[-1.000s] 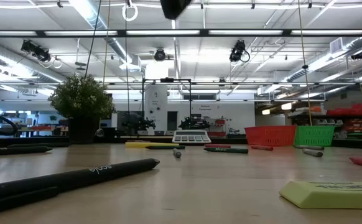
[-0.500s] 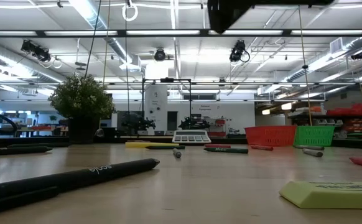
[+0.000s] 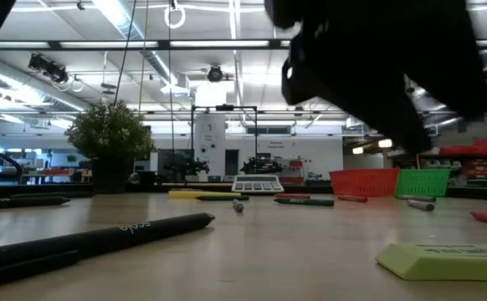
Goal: Sort crayons/erasers/pens/pencils in bins
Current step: Put the yellow eraser into the orange bin
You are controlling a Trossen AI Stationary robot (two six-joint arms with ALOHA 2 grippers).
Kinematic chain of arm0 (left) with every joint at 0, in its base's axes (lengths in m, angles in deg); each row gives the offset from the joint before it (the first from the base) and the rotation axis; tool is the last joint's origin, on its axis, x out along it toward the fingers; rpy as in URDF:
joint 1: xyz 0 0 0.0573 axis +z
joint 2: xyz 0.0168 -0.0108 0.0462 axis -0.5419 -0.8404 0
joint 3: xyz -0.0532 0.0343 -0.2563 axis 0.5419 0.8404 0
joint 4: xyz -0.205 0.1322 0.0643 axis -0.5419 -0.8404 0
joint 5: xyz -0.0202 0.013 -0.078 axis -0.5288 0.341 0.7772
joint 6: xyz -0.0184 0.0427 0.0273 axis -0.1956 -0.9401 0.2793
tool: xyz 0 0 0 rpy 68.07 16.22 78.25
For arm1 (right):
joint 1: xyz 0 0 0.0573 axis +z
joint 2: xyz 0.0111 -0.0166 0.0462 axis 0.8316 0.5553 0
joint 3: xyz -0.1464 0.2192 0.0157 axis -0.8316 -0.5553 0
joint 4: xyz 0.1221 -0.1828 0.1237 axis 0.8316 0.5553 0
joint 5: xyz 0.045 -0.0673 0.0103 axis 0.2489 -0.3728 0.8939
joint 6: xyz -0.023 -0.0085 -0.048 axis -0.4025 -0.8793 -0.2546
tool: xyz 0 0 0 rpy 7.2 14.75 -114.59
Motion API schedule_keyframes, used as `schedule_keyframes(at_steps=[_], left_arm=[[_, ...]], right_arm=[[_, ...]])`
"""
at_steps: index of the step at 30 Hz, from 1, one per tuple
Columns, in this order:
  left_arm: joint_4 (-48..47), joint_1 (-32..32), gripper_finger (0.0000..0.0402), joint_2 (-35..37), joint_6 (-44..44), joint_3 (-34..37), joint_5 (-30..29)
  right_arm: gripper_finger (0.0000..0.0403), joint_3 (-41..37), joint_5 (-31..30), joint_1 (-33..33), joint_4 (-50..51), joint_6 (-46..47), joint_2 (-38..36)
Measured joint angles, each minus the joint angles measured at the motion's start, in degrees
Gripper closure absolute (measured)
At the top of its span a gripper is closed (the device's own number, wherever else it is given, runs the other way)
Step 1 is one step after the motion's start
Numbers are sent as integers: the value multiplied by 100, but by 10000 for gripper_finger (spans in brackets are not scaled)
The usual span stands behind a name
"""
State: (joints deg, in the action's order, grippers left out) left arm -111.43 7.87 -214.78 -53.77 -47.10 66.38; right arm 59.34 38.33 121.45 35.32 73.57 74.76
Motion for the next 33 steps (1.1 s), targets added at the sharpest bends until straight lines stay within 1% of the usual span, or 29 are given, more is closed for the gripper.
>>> schedule_keyframes(at_steps=[5,15,22,27,33], left_arm=[[-28,76,230,-137,122,23,-142],[0,52,230,-141,142,16,-143],[73,36,230,-202,522,9,-237],[190,-11,230,-384,699,22,-71],[248,-10,230,-375,703,17,0]], right_arm=[[187,0,-188,-2,302,-431,0],[187,0,-261,-2,399,-324,0],[187,0,-348,0,396,-336,0],[187,0,-370,-2,402,-359,0],[187,0,-414,-2,429,-348,-2]])
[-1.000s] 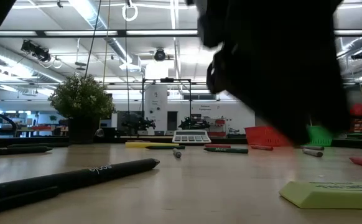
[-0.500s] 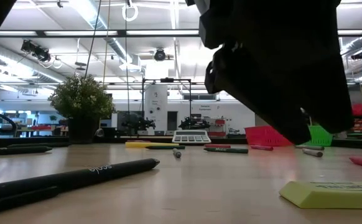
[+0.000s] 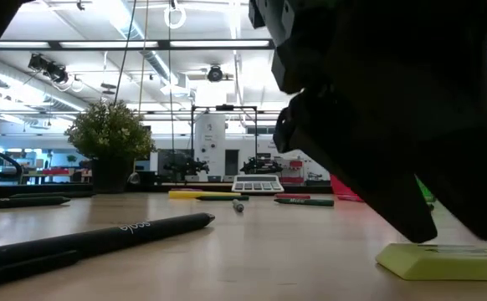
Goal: Sort crayons/erasers/pens/pencils in bins
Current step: Put the yellow eraser into the orange bin
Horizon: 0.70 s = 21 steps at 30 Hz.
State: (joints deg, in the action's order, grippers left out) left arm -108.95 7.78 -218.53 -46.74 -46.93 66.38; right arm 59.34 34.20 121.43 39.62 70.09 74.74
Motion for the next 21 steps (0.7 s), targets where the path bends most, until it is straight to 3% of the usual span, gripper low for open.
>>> schedule_keyframes(at_steps=[7,13,16,21], left_arm=[[-51,-11,230,-238,303,-42,207],[-138,-31,241,-326,737,-40,6],[-192,-30,280,-336,628,-35,-18],[-307,-48,380,-337,618,-30,96]], right_arm=[[187,0,-162,-1,22,75,2],[187,0,-226,0,42,-20,0],[187,0,-236,0,64,-104,2],[187,0,-245,0,262,-115,2]])
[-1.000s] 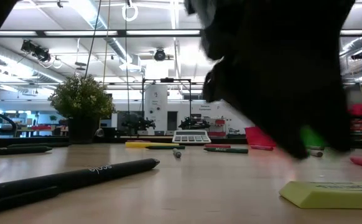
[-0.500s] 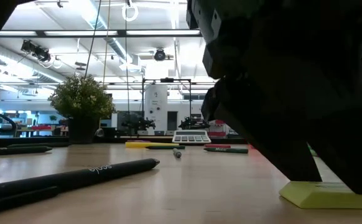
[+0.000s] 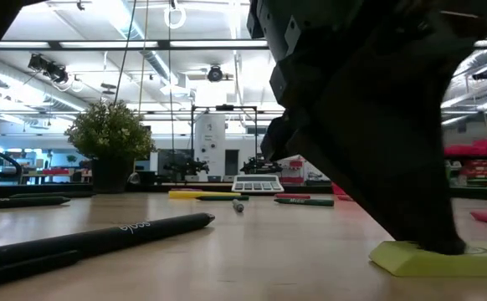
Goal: Sort crayons/erasers/pens/pencils in bins
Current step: Put the yellow eraser into the orange bin
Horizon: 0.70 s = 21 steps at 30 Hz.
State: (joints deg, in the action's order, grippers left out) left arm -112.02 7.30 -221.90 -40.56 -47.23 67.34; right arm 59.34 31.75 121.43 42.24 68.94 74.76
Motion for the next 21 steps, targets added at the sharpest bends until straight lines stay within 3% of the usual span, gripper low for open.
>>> schedule_keyframes(at_steps=[13,21], left_arm=[[45,22,396,208,-4,39,148],[50,-17,397,333,66,68,717]], right_arm=[[187,0,1,0,23,22,0],[187,0,-108,0,85,17,0]])
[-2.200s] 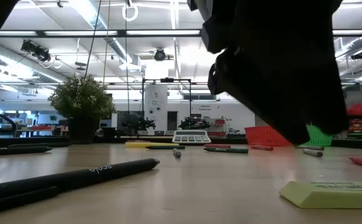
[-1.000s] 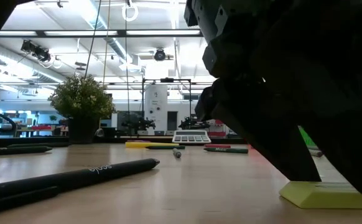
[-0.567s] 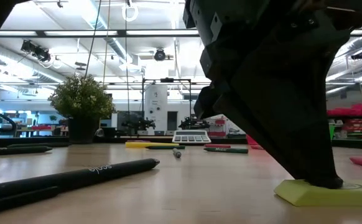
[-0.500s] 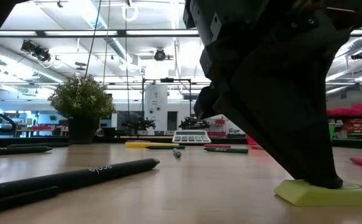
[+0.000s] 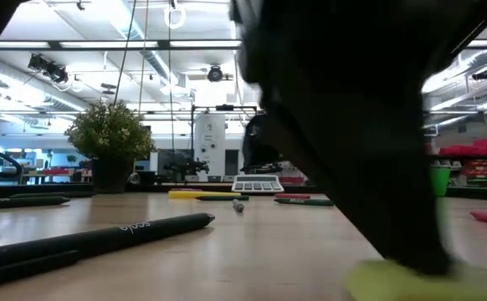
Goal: Sort crayons/erasers/pens/pencils in bins
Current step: Put the yellow eraser into the orange bin
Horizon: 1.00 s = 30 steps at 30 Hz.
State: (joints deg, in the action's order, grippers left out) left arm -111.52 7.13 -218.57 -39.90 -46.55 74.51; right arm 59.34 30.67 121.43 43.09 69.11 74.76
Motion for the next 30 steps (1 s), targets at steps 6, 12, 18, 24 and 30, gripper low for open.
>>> schedule_keyframes(at_steps=[6,12,18,24,30], left_arm=[[-358,36,398,236,-55,-18,33],[-1327,99,399,453,-537,-19,-3],[-2106,148,400,727,-1031,-24,-117],[-1603,90,382,863,-743,-33,-52],[-886,-98,322,716,-720,-42,-392]], right_arm=[[187,0,-229,0,18,42,-2],[187,0,-258,0,1,121,-2],[187,0,-270,0,4,167,-2],[187,0,-272,0,-48,182,-2],[187,0,-270,0,-134,323,-2]])
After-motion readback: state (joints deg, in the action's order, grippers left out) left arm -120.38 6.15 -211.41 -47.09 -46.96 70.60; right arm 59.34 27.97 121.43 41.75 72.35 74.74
